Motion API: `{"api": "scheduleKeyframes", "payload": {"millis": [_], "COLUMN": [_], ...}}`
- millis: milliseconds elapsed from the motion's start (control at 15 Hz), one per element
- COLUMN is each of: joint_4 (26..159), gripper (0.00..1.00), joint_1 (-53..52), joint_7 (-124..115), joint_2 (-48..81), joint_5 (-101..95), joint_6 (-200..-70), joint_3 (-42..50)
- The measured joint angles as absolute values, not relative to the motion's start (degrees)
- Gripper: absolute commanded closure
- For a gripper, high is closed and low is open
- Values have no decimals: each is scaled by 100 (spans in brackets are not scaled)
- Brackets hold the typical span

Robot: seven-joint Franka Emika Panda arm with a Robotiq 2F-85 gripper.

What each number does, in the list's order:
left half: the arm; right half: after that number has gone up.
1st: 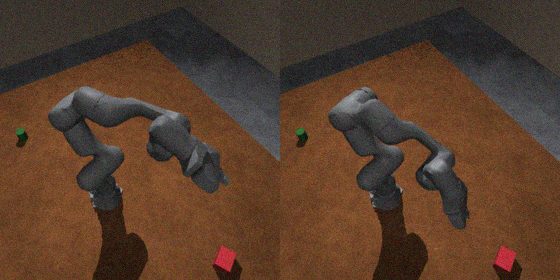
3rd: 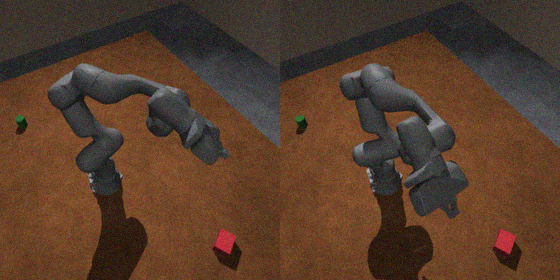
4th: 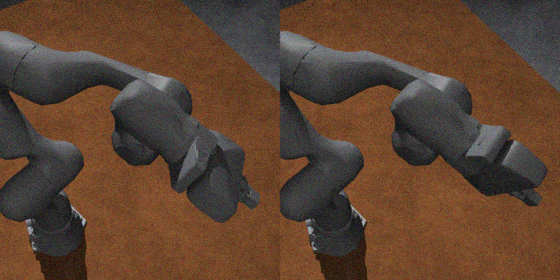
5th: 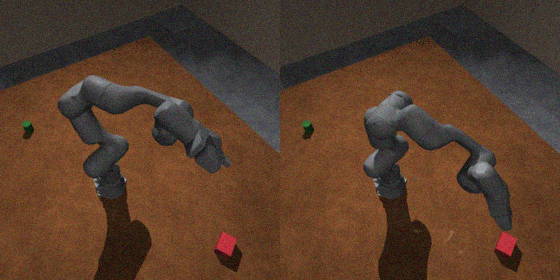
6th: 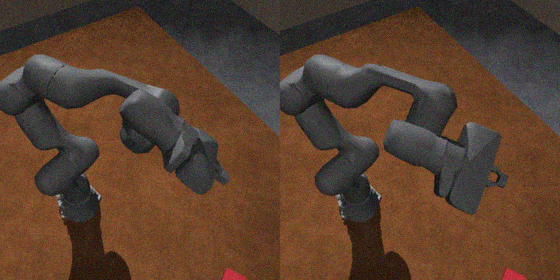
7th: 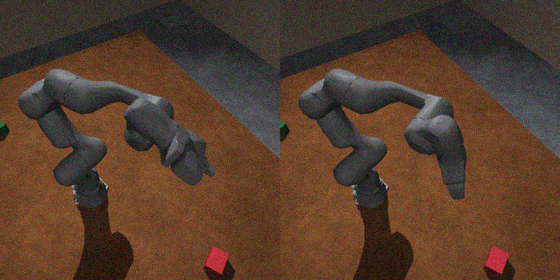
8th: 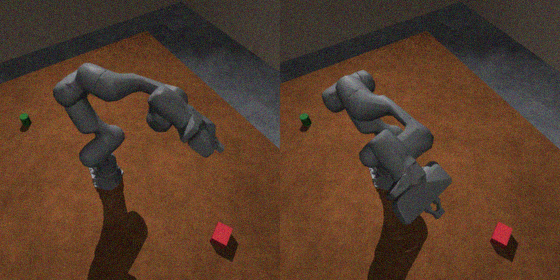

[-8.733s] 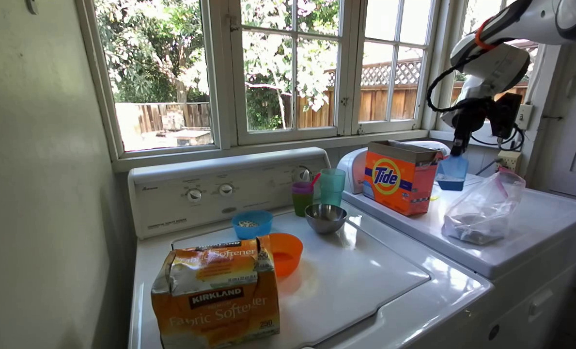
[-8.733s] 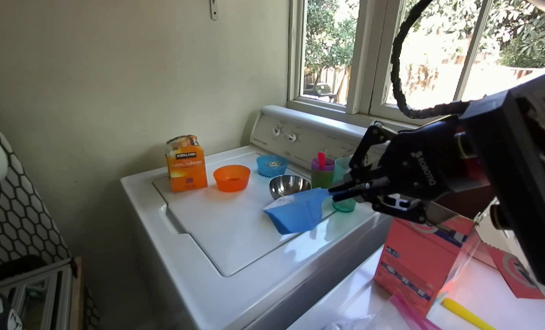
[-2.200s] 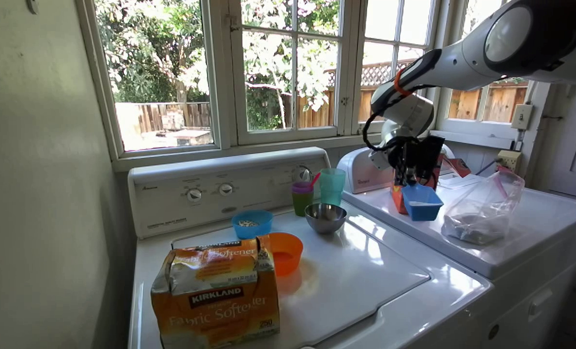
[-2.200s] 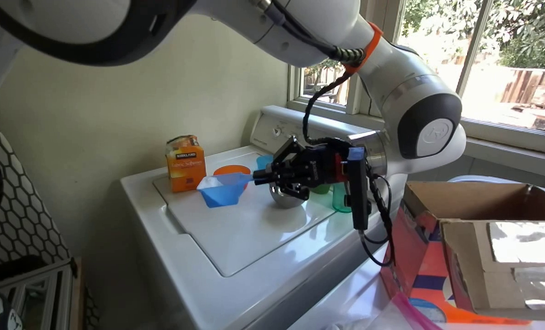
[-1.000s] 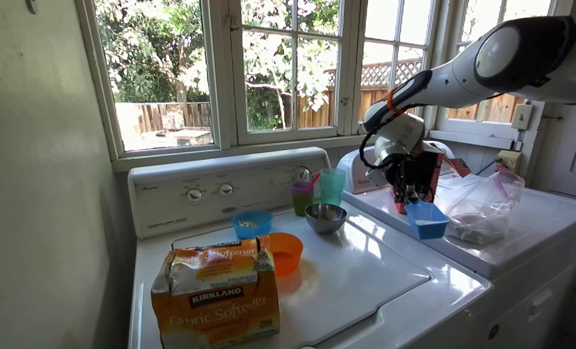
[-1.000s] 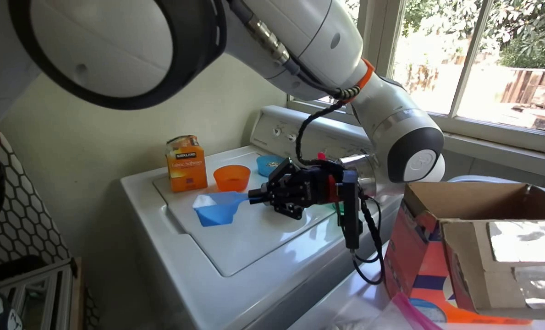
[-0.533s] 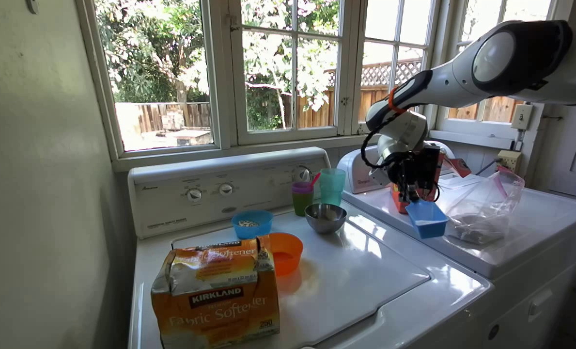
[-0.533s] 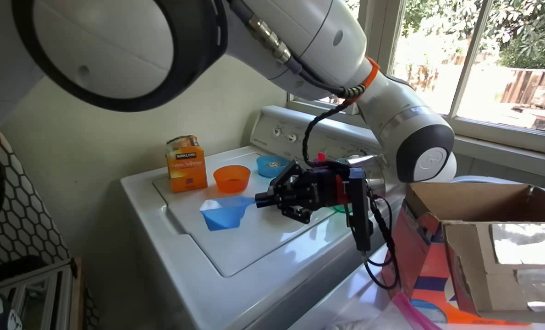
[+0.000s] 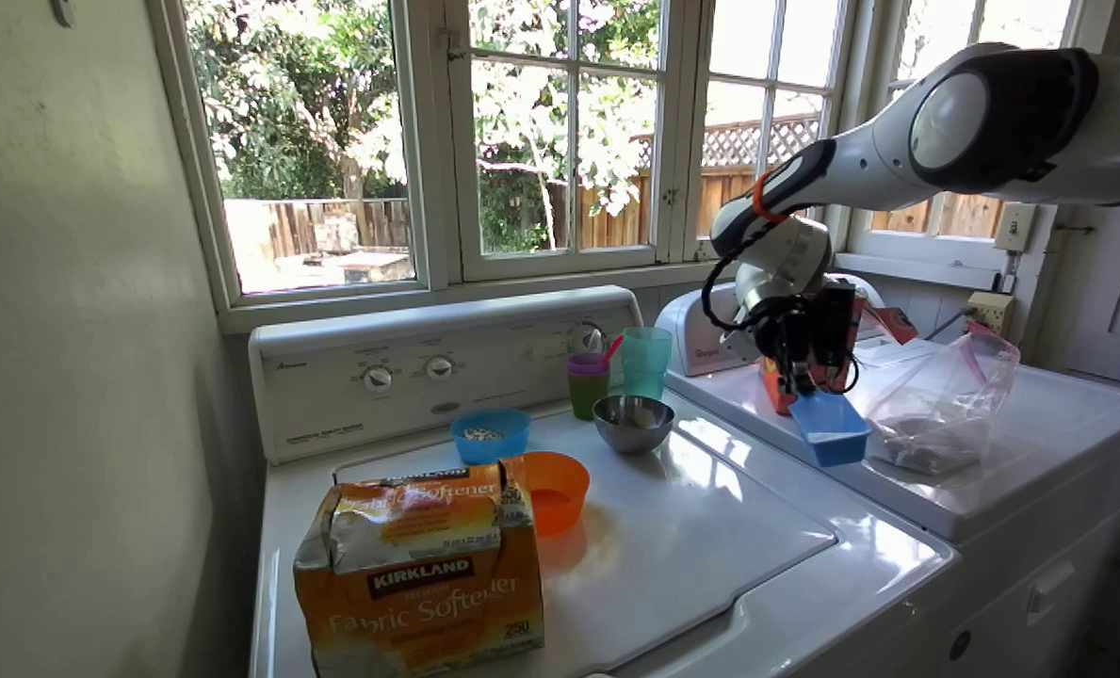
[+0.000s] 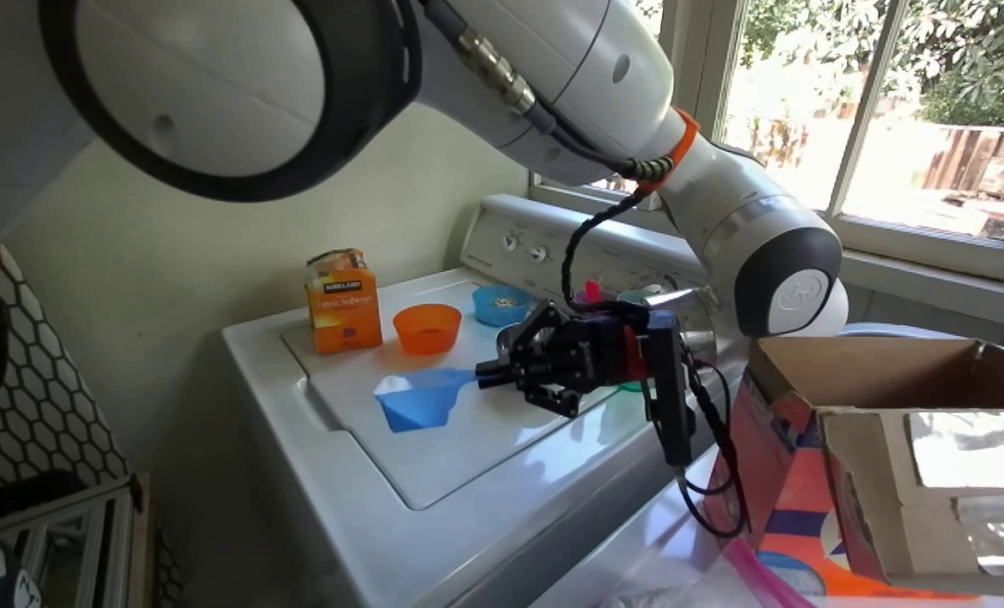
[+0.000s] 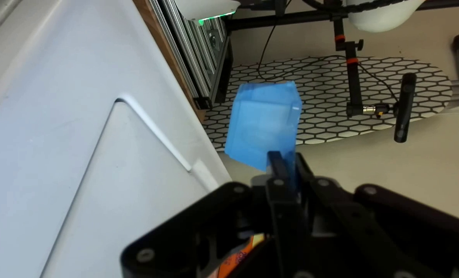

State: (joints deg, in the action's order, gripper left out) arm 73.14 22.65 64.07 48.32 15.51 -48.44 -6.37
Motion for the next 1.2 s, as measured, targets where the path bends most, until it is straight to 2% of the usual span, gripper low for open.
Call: {"api": "scheduleKeyframes", "payload": {"millis": [200,267,400,467,1200], "joint_4": [7284,7284,7284,7284,7283], "gripper": [98,92,92,98,98], "joint_1": [2221,2190,2153,2152,1866], "joint_7": [6408,6408,6416,6417,6243], "joint_2": [4852,4852,4852,4852,4931], "joint_5": [1575,1583,1583,1583,2312], "joint_6": [-4945,-4970,-4972,-4972,-5096], "joint_3": [-592,-567,-533,-526,-489]}}
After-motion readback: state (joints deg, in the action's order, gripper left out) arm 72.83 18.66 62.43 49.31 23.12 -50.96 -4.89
